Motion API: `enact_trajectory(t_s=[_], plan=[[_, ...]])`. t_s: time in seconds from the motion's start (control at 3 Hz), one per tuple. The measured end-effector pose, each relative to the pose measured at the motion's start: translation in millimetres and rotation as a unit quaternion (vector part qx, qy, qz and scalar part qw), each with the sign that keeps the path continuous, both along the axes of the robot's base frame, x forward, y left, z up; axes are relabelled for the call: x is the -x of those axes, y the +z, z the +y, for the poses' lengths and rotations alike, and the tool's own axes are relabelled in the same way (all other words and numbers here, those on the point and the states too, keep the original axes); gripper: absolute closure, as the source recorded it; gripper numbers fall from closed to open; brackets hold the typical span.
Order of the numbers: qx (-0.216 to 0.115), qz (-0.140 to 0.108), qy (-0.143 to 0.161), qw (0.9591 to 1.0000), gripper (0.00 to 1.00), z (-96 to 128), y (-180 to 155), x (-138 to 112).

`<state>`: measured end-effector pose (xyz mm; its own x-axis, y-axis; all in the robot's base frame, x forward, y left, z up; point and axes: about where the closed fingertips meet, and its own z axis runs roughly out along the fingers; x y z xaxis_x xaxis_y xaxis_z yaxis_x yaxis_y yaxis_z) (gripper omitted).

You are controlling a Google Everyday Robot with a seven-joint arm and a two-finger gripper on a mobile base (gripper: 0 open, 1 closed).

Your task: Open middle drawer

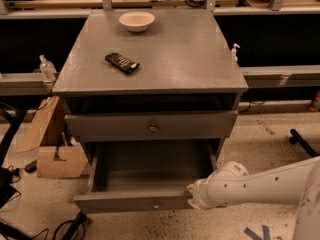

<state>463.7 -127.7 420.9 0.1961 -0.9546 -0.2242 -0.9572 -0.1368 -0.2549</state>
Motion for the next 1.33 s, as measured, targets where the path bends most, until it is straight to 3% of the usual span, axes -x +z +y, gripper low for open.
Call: enact_trajectory(t_s=[0.67, 1.33], plan=[[0.000, 0.000, 0.000, 1.0000, 1.00, 0.0, 2.6, 0.0], [0.000, 0.001, 0.000, 1.0000, 0.59, 0.4, 2.4, 0.4]])
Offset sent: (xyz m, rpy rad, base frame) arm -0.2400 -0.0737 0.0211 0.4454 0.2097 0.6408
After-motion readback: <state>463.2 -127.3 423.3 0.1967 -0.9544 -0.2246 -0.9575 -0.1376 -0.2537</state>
